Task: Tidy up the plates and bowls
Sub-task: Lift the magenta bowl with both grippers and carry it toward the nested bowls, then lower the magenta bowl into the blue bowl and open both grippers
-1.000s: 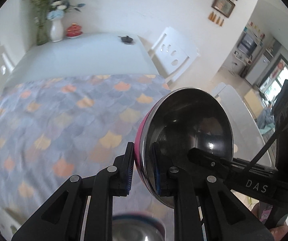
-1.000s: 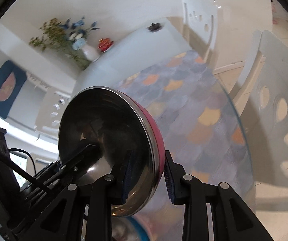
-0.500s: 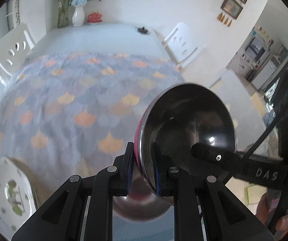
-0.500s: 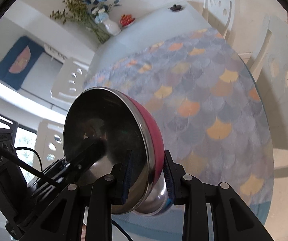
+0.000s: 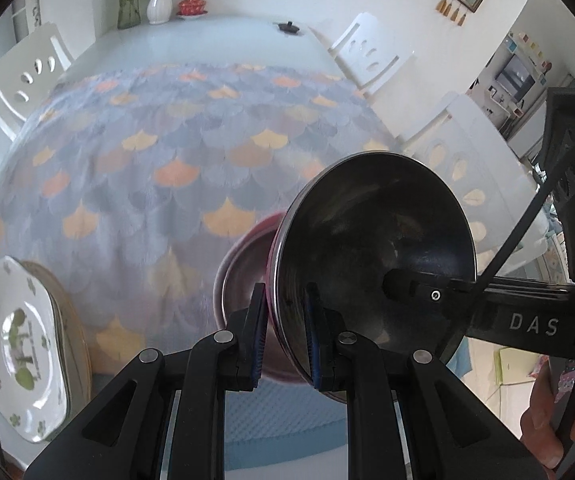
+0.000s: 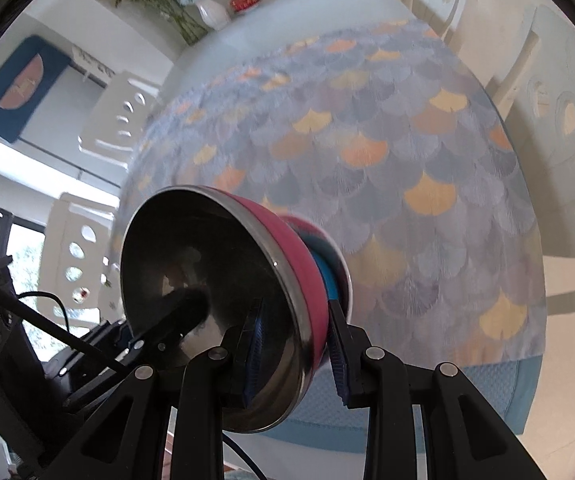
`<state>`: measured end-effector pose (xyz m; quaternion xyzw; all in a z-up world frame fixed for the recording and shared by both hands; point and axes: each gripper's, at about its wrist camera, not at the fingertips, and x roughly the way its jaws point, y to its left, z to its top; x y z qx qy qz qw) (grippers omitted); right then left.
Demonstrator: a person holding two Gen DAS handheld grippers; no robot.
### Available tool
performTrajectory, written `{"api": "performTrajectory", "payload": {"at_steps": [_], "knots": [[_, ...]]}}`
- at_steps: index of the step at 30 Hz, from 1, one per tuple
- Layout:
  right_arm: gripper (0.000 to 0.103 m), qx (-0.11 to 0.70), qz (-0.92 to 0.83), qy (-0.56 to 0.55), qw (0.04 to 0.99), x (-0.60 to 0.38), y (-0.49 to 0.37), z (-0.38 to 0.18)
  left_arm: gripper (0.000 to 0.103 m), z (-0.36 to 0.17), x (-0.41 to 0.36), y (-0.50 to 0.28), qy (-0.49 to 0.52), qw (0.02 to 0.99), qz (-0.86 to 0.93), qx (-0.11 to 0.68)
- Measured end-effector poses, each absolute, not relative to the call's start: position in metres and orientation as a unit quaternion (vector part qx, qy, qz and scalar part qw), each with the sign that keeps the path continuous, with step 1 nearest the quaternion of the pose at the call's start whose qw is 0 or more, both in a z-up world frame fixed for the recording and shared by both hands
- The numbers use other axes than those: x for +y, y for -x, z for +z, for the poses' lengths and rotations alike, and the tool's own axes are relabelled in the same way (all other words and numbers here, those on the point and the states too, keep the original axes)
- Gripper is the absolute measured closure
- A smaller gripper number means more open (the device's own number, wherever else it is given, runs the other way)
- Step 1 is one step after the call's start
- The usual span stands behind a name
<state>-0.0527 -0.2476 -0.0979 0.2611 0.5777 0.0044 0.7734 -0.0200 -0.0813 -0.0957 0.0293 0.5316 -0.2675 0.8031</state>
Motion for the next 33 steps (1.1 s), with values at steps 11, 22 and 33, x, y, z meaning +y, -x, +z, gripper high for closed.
{"api": "performTrajectory", "payload": {"at_steps": [11, 22, 33], "knots": [[0.074, 0.611, -0.012, -0.242, 0.754, -0.235, 0.059, -0.124, 0.088, -0.125, -0.084, 0.038, -0.057, 0.791, -0.248, 0.556], [0.074, 0.604, -0.013, -0.253, 0.756, -0.235, 0.061, -0.126, 0.085, -0.125, -0.078, 0.018, -0.019, 0.798, -0.219, 0.562], [0.074, 0.605, -0.017, -0.253, 0.755, -0.238, 0.058, -0.127, 0.077, -0.127, -0.064, 0.009, -0.005, 0.805, -0.2, 0.558]]}}
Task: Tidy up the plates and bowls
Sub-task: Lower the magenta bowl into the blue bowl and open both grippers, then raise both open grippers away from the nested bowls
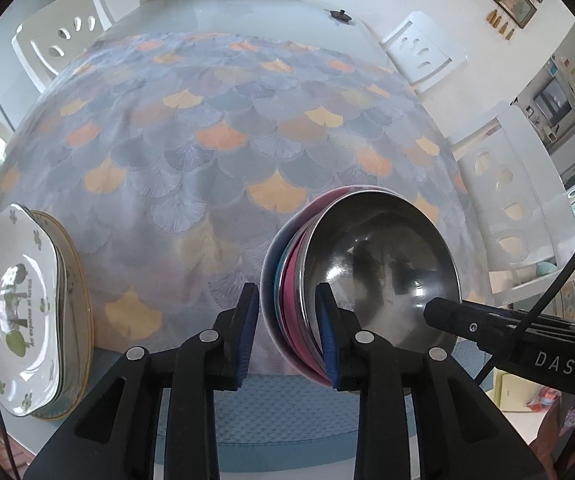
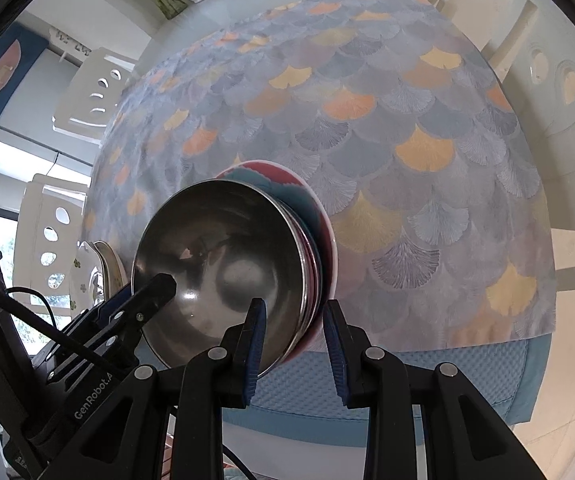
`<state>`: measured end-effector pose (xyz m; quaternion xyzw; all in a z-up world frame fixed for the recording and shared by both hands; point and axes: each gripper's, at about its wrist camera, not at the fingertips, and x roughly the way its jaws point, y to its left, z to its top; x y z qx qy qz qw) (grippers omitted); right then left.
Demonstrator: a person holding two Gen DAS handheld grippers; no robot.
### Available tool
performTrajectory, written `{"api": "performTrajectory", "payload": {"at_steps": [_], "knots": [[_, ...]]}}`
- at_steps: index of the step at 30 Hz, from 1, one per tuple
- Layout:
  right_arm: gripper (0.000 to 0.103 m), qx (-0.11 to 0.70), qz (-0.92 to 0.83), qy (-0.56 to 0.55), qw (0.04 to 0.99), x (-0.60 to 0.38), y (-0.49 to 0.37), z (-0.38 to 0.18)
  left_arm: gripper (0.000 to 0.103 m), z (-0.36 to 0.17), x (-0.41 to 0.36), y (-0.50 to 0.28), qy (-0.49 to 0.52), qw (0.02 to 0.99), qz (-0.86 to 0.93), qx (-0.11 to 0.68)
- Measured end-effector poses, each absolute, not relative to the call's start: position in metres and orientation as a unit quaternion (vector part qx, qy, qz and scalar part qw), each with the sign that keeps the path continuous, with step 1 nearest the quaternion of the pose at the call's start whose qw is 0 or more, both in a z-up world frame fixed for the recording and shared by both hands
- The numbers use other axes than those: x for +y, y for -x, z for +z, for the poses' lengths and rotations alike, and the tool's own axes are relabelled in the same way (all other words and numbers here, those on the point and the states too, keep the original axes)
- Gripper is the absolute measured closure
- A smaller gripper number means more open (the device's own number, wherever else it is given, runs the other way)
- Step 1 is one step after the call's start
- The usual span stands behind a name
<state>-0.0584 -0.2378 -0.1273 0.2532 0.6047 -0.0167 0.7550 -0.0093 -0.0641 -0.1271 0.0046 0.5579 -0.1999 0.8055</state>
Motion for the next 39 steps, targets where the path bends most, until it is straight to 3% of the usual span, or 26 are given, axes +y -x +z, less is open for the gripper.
{"api": "performTrajectory", "payload": {"at_steps": [27, 39], "knots": [[0.074, 0.563, -0.021, -0.21, 0.799, -0.216, 0.07, -0.088, 0.077, -0.071, -0.045, 0.033, -0.047, 0.831, -0.196, 0.519], [0.073, 0.485, -0.094, -0.218, 0.842, -0.178, 0.118, -0.047, 0.077, -0.039, 0.018, 0.058, -0.03, 0.84, -0.253, 0.478]]}}
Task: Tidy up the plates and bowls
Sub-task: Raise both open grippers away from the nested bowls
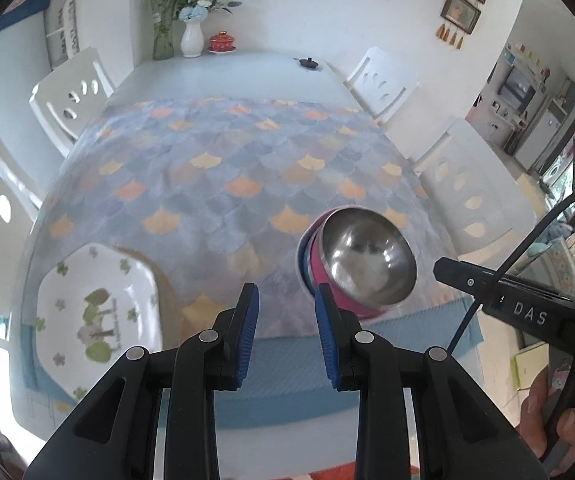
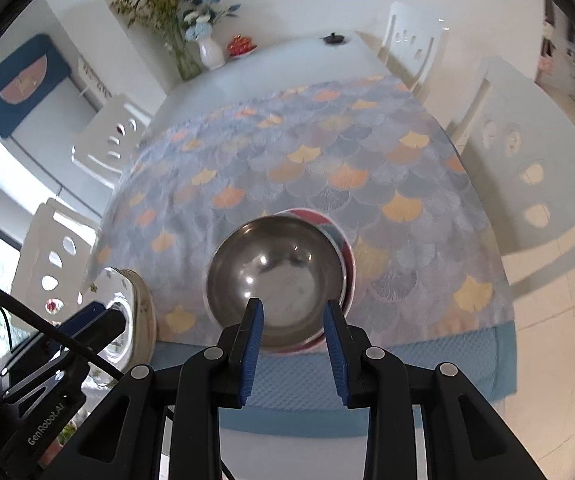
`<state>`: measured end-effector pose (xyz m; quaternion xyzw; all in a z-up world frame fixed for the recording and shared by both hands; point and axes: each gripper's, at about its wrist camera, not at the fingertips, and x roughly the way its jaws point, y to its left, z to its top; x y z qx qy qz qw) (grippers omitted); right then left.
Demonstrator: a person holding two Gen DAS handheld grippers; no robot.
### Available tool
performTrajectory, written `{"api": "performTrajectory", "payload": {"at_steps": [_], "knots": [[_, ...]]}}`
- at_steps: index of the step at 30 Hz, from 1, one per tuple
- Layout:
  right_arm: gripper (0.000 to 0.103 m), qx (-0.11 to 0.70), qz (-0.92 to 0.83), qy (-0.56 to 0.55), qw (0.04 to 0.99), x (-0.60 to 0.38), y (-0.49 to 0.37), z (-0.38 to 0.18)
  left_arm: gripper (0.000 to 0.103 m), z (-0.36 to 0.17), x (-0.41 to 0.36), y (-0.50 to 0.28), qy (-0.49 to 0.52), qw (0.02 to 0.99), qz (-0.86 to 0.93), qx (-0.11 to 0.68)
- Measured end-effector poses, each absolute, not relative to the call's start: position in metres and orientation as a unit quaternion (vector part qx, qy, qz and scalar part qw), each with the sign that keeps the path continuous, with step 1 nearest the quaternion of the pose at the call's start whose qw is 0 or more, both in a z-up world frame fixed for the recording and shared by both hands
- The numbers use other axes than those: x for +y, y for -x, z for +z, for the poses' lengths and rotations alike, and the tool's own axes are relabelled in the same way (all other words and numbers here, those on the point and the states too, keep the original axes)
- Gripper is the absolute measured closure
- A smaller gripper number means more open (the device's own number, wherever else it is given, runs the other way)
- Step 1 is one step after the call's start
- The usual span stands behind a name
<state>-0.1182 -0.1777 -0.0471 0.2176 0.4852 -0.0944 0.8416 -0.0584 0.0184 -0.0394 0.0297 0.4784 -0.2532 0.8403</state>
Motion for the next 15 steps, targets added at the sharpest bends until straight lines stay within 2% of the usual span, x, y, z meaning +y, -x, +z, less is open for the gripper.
{"api": "performTrajectory", "payload": {"at_steps": [11, 12, 15], "knots": [[0.07, 0.39, -0.135, -0.245, 0.877, -0.121, 0.182, -0.018, 0.077, -0.035, 0.07, 0.093, -0.048, 0.839, -0.283, 0.462], [0.066, 0.379, -0.136, -0.238, 0.884, -0.116, 0.186, -0.013, 0.077, -0.034, 0.072, 0.095, -0.051, 0.84, -0.283, 0.46], [0.042, 0.35, -0.142, -0.215, 0.901, -0.105, 0.196, 0.002, 0.072, -0.032, 0.076, 0.098, -0.049, 0.841, -0.285, 0.457]]}}
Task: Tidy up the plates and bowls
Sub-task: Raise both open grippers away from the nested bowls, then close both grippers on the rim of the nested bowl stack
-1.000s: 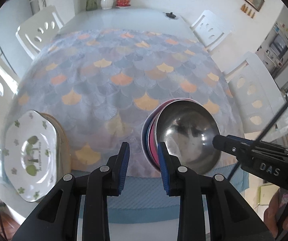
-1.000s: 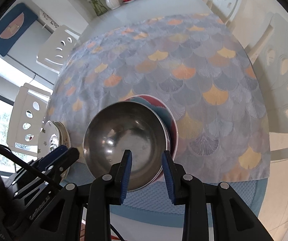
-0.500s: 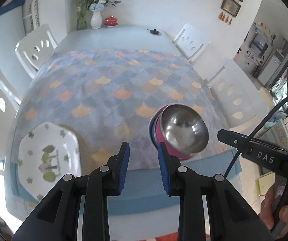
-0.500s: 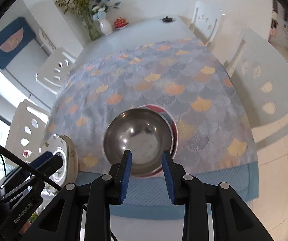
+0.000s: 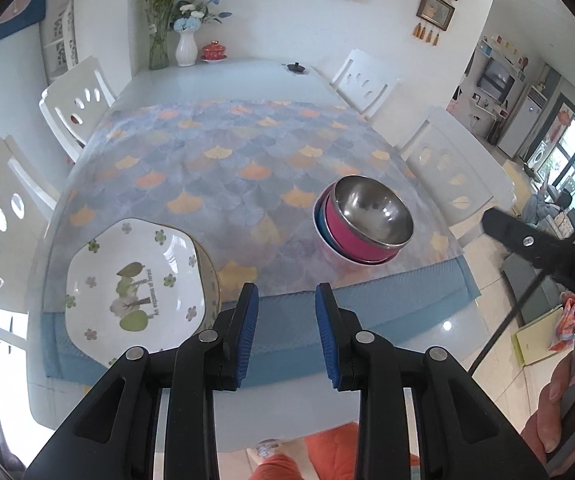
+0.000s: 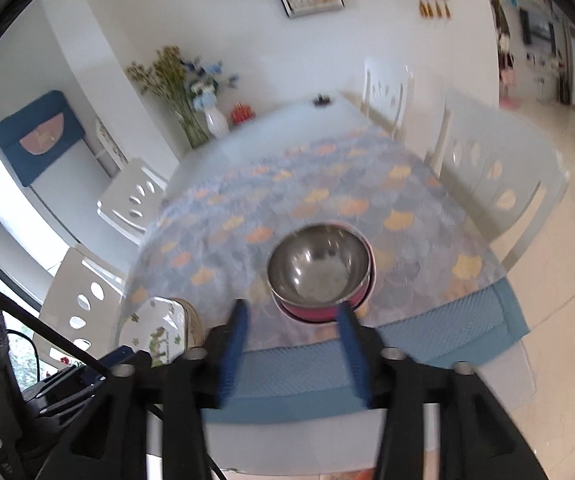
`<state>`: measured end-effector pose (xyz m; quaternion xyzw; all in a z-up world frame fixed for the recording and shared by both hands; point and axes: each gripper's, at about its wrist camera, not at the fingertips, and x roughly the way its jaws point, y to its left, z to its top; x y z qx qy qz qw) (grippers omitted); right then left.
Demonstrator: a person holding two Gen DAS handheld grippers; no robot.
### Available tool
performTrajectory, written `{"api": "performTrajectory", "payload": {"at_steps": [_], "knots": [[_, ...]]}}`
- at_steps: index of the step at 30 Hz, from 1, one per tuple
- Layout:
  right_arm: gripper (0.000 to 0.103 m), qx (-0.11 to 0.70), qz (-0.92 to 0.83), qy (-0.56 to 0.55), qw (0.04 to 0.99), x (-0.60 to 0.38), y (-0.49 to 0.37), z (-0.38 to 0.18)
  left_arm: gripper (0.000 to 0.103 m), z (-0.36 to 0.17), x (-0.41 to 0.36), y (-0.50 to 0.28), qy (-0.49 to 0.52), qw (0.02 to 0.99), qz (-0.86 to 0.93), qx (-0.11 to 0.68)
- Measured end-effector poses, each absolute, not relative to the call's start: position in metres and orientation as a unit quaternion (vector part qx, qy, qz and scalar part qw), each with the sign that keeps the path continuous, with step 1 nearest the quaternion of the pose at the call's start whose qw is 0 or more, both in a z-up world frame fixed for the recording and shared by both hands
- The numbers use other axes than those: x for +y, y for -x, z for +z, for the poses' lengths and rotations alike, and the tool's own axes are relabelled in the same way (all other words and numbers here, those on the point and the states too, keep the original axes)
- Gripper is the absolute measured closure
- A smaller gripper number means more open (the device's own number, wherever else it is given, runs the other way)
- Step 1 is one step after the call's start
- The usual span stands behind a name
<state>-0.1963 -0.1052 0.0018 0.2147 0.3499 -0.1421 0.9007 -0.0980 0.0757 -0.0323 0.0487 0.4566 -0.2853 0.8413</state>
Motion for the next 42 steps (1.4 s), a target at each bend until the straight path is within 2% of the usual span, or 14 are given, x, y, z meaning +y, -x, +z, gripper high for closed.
{"api": "performTrajectory", "payload": {"at_steps": [3, 4, 5, 7, 8, 13, 26, 36, 42], "knots": [[0.034, 0.345, -0.147, -0.188, 0.908, -0.101, 0.196, 0.007, 0.071, -0.031, 0.077, 0.099, -0.043, 0.844, -0.284, 0.454], [0.033, 0.347, -0.147, -0.186, 0.907, -0.102, 0.195, 0.007, 0.064, -0.032, 0.076, 0.099, -0.042, 0.844, -0.281, 0.455], [0.033, 0.351, -0.146, -0.186, 0.906, -0.103, 0.193, 0.005, 0.05, -0.033, 0.075, 0.097, -0.041, 0.845, -0.275, 0.457], [0.033, 0.361, -0.137, -0.194, 0.902, -0.109, 0.187, 0.0, 0.033, -0.033, 0.075, 0.095, -0.03, 0.851, -0.263, 0.454], [0.033, 0.367, -0.134, -0.198, 0.899, -0.112, 0.184, -0.002, 0.031, -0.033, 0.075, 0.093, -0.023, 0.854, -0.257, 0.452], [0.033, 0.396, -0.124, -0.204, 0.887, -0.135, 0.172, -0.02, 0.031, -0.041, 0.051, 0.073, -0.009, 0.846, -0.249, 0.471], [0.033, 0.467, -0.091, -0.201, 0.856, -0.201, 0.118, -0.08, 0.031, -0.069, -0.032, 0.039, -0.058, 0.854, -0.198, 0.477], [0.033, 0.511, -0.049, -0.22, 0.83, -0.226, 0.085, -0.126, 0.031, -0.109, -0.058, 0.015, -0.051, 0.843, -0.174, 0.506], [0.033, 0.528, -0.028, -0.241, 0.814, -0.236, 0.068, -0.149, 0.033, -0.135, -0.058, 0.002, -0.008, 0.824, -0.177, 0.538]]}}
